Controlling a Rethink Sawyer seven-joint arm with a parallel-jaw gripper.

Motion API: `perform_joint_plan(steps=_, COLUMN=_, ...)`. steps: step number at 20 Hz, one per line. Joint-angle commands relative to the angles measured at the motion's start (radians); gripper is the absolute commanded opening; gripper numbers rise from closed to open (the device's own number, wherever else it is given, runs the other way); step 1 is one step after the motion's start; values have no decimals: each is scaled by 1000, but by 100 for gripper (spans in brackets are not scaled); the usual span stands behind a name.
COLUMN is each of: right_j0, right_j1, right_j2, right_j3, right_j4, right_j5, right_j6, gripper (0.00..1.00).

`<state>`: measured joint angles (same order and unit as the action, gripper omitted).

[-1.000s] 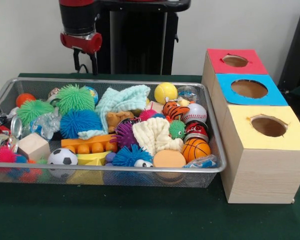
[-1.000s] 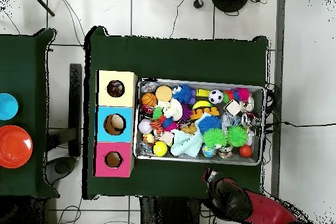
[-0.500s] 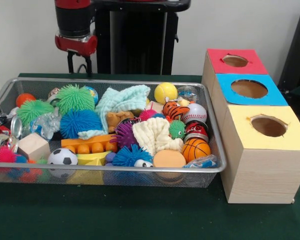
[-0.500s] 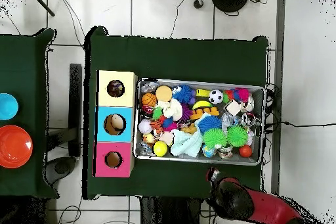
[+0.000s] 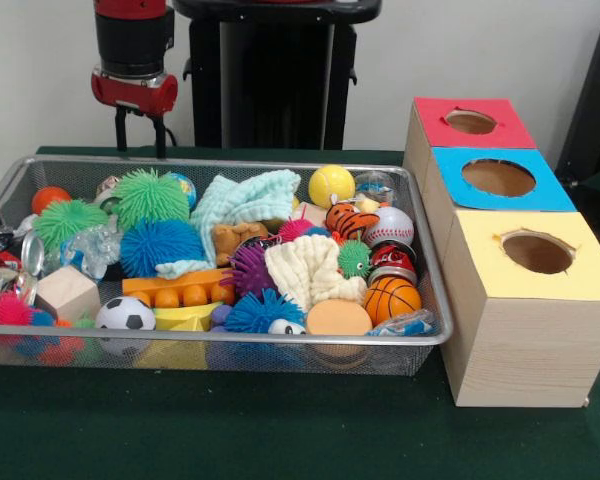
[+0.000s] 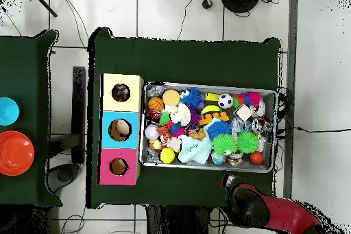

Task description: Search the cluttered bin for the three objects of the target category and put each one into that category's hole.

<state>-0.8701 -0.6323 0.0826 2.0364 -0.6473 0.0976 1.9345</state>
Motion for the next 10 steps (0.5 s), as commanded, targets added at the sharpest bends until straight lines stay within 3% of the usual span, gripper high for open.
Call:
perform_joint_plan(steps=1, right_j0=-20, right_j1=-18, right_j2=74, right_j3=-178, right_j4=-72, right_j5=42, right_j6=-66, gripper=100)
perform_joint_plan(steps=10, right_j0=-4, right_j1=27, right_j2=55, right_j3=-228, right_j4=-130, right_j5=-16, right_j6=-20, gripper=100)
